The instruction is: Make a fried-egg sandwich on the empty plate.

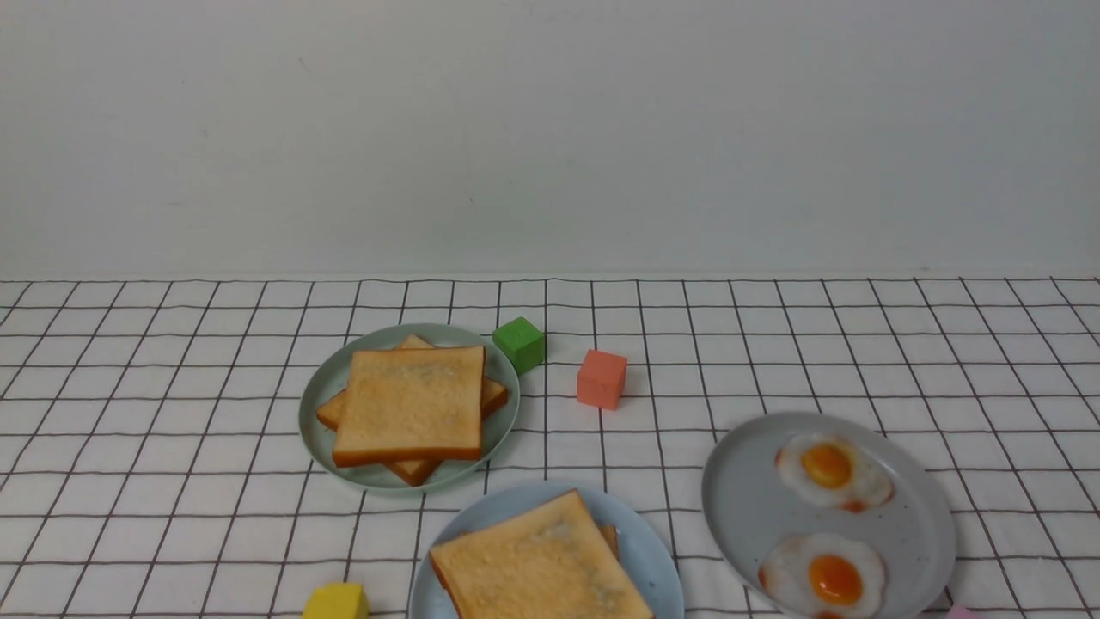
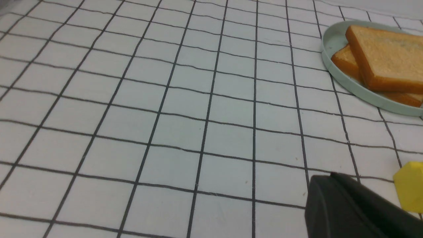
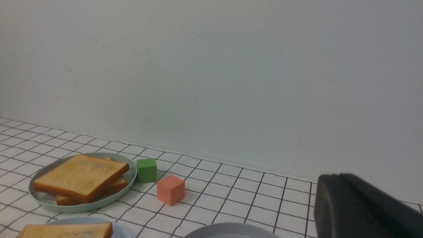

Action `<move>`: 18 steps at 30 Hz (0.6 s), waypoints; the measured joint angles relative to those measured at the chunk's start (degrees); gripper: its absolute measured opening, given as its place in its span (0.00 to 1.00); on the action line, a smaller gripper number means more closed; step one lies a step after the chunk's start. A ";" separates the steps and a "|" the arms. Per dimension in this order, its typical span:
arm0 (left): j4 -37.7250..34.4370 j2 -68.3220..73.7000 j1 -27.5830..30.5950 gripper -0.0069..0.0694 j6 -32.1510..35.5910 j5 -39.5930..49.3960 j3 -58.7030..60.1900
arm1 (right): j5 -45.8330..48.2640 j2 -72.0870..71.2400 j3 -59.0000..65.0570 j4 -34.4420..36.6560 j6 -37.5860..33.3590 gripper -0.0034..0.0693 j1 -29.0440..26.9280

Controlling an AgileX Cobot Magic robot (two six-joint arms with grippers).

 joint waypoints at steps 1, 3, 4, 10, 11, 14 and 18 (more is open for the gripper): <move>-0.42 0.00 0.00 0.07 0.61 -0.09 0.06 | 0.00 0.00 0.00 -0.13 0.00 0.09 0.00; -0.90 0.00 0.00 0.07 1.28 -0.22 0.06 | 0.00 0.00 0.00 -0.20 0.00 0.09 0.00; -1.16 0.00 0.00 0.07 1.42 -0.26 0.06 | 0.00 0.00 0.00 -0.20 0.00 0.09 0.00; -1.34 0.00 0.00 0.08 1.60 -0.28 0.06 | 0.00 0.00 0.00 -0.20 0.00 0.09 0.00; -1.34 0.00 0.00 0.08 1.60 -0.28 0.06 | 0.00 0.00 0.00 -0.20 0.00 0.09 0.00; -1.34 0.00 0.00 0.09 1.60 -0.33 0.06 | 0.00 0.00 0.00 -0.20 0.00 0.10 0.00; -1.34 0.00 0.00 0.09 1.60 -0.33 0.06 | 0.00 0.00 0.00 -0.20 0.00 0.11 0.00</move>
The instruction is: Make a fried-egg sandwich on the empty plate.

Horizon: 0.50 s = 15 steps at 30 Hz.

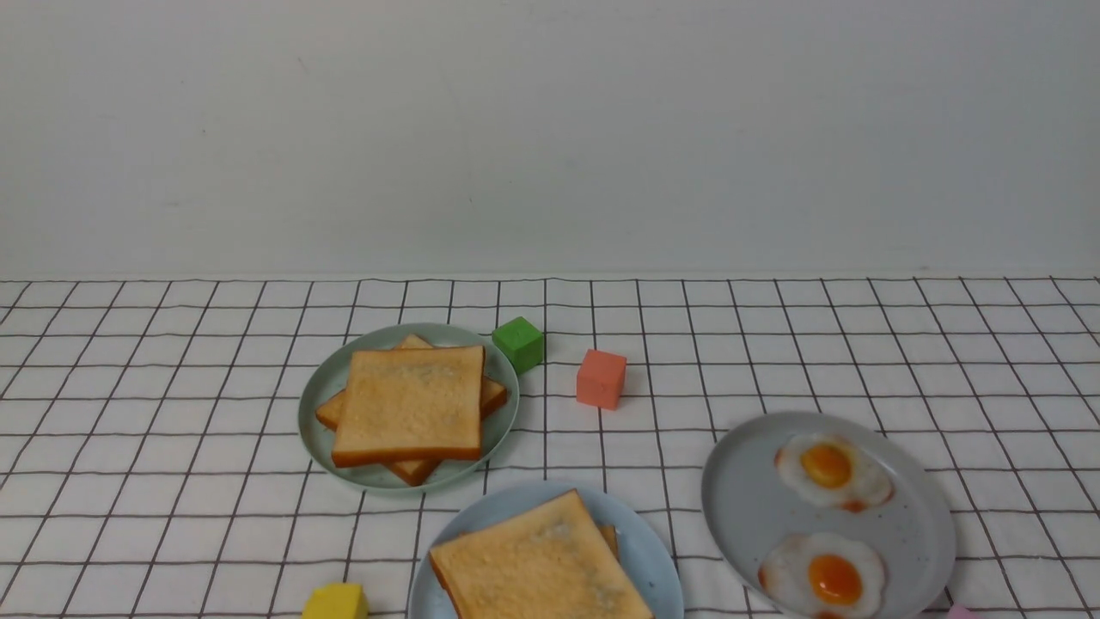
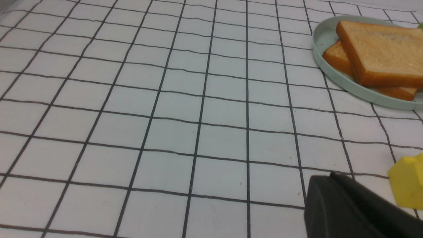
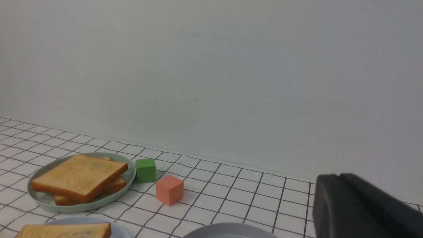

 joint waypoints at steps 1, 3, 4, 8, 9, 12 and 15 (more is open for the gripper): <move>0.00 0.00 0.00 0.09 0.06 0.00 0.00 | 0.00 0.00 0.00 -0.07 0.00 0.11 0.00; 0.00 0.00 0.00 0.10 0.11 0.00 0.00 | 0.00 0.00 0.00 -0.35 0.00 0.11 0.00; 0.00 0.00 0.00 0.10 0.11 0.00 0.00 | 0.00 0.00 0.00 -0.45 0.00 0.11 0.00; 0.00 0.00 0.00 0.10 0.16 0.00 0.00 | 0.00 0.00 0.05 -0.82 0.00 0.11 0.00; 0.00 0.00 0.00 0.10 0.16 0.00 0.00 | 0.00 0.00 0.10 -0.67 0.00 0.11 0.00; 0.00 0.00 0.00 0.11 0.16 0.00 0.00 | 0.65 0.00 0.07 3.04 -0.72 0.12 0.00; 0.00 0.00 0.00 0.11 0.16 0.00 0.00 | 4.06 0.00 0.07 9.54 -5.72 0.12 0.00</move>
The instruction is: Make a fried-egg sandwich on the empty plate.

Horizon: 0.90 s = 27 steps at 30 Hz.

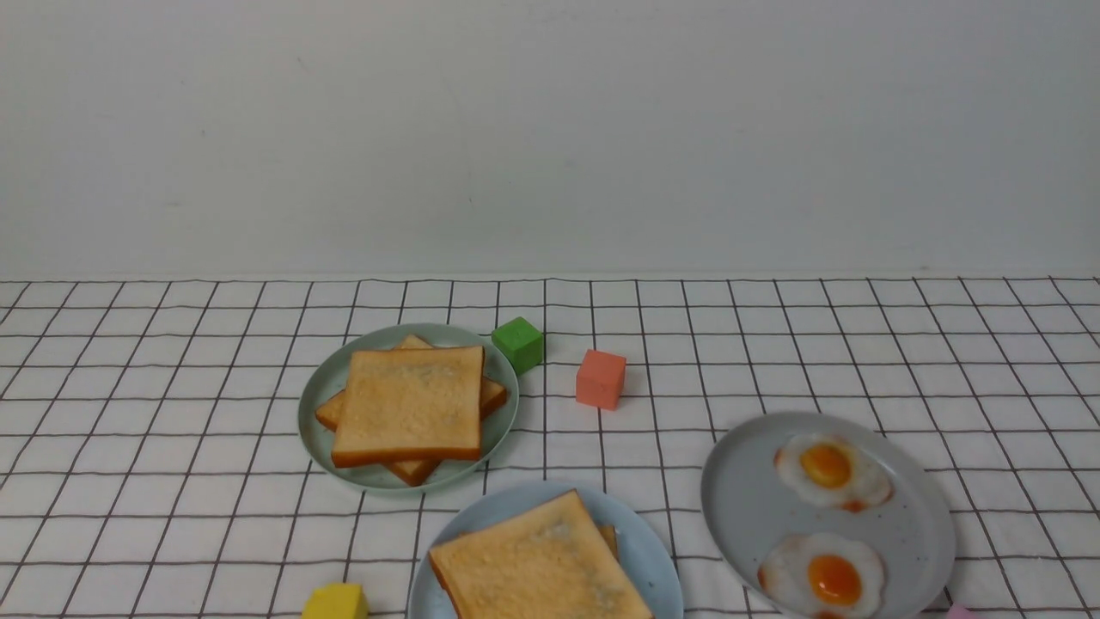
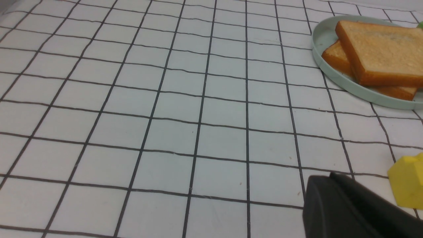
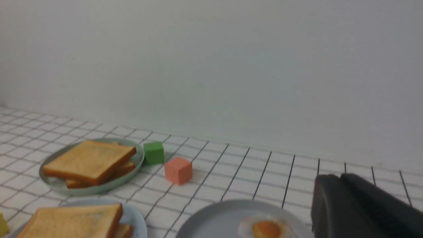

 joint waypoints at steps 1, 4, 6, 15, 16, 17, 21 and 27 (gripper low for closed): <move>0.00 0.00 0.00 0.12 0.00 0.00 0.00 | 2.73 0.00 0.05 4.17 -3.75 0.13 -0.23; 0.00 0.00 0.00 0.12 0.00 0.00 0.00 | 4.94 0.00 0.05 8.61 -7.33 0.13 -2.23; 0.00 0.00 0.00 0.12 0.00 0.00 0.00 | 5.57 0.00 0.05 11.91 -9.33 0.13 -5.65; 0.00 0.00 0.00 0.13 0.02 0.00 0.00 | 1.50 0.00 6.02 26.90 -21.44 0.15 -21.77; 0.00 0.00 0.00 0.13 0.02 0.00 0.00 | 0.44 0.00 8.39 27.56 -21.77 0.15 -23.84; 0.00 0.00 0.00 0.13 0.02 0.00 0.00 | -0.13 0.00 9.82 28.00 -21.76 0.16 -24.91; 0.00 0.00 0.00 0.14 0.02 -0.06 0.00 | -0.25 0.00 12.52 30.78 -22.03 0.17 -28.06; 0.00 0.00 0.00 0.14 0.02 -0.06 0.00 | -0.13 0.00 12.52 32.94 -22.42 0.18 -32.30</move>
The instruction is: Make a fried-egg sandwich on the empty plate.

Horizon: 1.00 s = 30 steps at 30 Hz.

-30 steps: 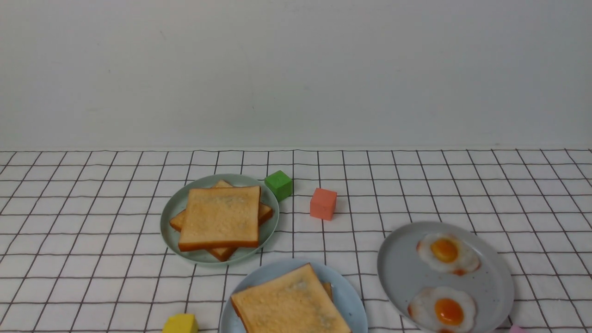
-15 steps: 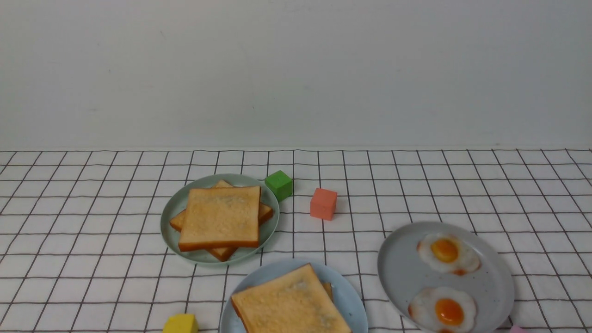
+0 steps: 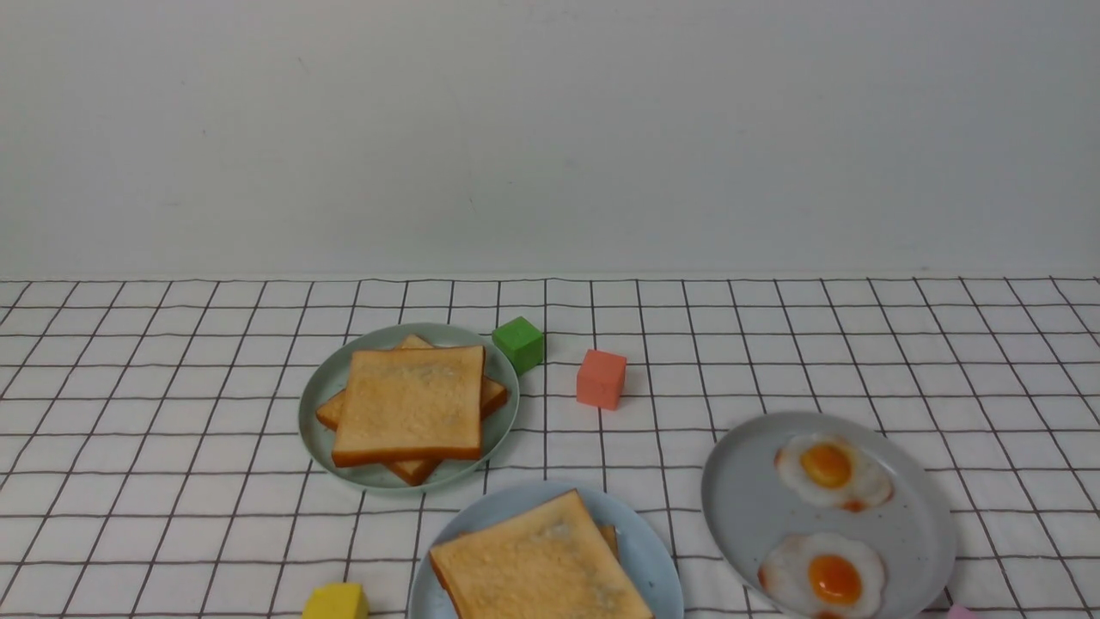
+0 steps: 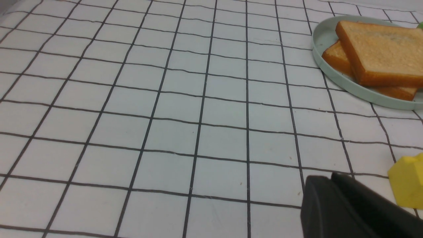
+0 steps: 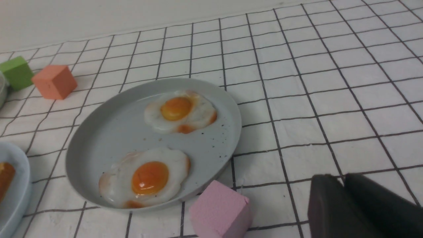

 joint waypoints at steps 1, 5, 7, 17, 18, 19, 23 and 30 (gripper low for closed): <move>0.00 0.00 0.00 0.14 0.00 0.00 0.00 | 0.00 0.00 0.00 0.00 0.00 0.18 -0.28; 0.00 0.00 0.00 0.15 0.00 0.00 0.00 | 0.00 0.00 0.00 0.06 0.00 0.18 -0.54; 0.00 0.00 0.00 0.15 0.00 0.00 0.00 | 0.00 0.00 0.00 0.17 0.00 0.19 -0.65; 0.00 0.00 0.00 0.16 0.00 0.00 0.00 | 0.00 0.00 0.00 0.23 0.00 0.20 -0.72; 0.00 0.00 0.00 0.17 0.00 0.00 0.00 | 0.00 0.00 0.00 0.23 0.00 0.21 -0.72; 0.00 0.00 0.00 0.17 0.00 0.00 0.00 | 0.00 0.00 0.00 0.23 0.00 0.21 -0.72; 0.00 0.00 0.00 0.17 0.00 0.00 0.00 | 0.00 0.00 0.00 0.23 0.00 0.21 -0.72; 0.00 0.00 0.00 0.18 0.00 0.00 0.00 | 0.00 0.00 0.00 0.23 0.00 0.22 -0.72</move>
